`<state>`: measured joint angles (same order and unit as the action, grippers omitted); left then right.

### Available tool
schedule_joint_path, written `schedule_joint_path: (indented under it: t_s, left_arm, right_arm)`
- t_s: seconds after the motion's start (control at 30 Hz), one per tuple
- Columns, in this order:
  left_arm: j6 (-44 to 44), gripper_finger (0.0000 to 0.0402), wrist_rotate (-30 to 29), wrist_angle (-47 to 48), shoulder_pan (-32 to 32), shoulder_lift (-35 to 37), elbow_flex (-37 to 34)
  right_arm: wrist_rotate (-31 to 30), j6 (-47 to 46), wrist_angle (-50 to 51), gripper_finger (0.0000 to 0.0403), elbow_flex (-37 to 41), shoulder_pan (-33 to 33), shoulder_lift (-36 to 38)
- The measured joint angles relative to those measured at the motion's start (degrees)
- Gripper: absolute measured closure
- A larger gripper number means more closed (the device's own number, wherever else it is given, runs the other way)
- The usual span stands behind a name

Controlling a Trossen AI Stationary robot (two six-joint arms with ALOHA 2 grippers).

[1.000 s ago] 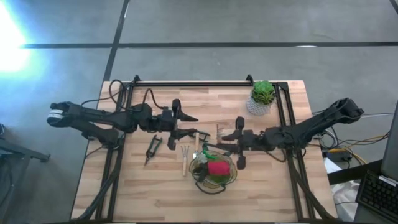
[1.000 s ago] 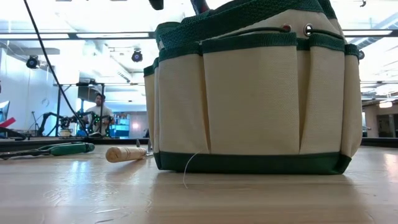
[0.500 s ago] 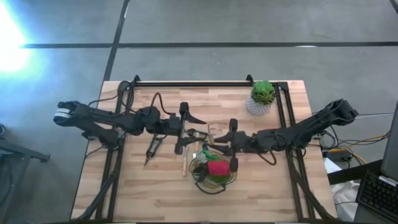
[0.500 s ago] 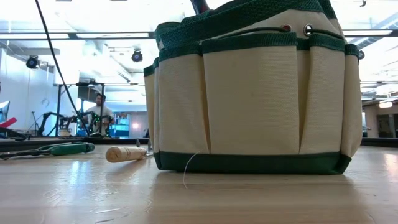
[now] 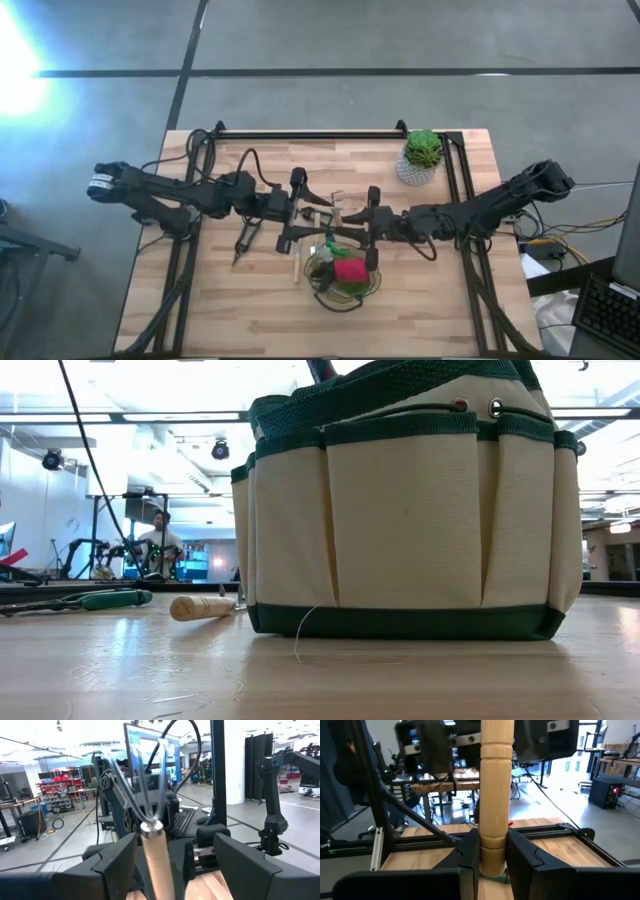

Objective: Pick & Place Garden tools in Gardening bag
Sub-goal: Put the right brown hand rake into the white gardening bag

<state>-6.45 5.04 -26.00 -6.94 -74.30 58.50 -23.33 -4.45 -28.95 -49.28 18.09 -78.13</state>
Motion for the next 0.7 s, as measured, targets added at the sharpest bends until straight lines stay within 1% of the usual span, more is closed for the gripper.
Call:
schedule_joint_path:
  t_s: [0.13, 0.3, 0.57, 0.7]
  left_arm:
    - [0.1, 0.0137, 0.0, -0.4, 0.0, -0.6, -0.1]
    - [0.4, 0.0138, 0.0, -2.0, 0.0, -3.3, -0.1]
    - [0.7, 0.0138, -0.1, -2.8, 0.0, -7.3, 2.8]
    - [1.0, 0.0138, -0.2, -2.4, 0.0, -8.4, 3.1]
  right_arm:
    - [-0.3, 0.0, -0.6, 0.0352, 0.0, 0.0, 0.0]
    - [-0.2, 0.5, -1.8, 0.0352, 0.0, 0.0, 0.0]
    - [-0.2, 1.2, -1.4, 0.0352, 0.0, 0.0, 0.0]
    - [0.6, 1.4, -1.5, 0.0352, 0.0, 0.0, 0.0]
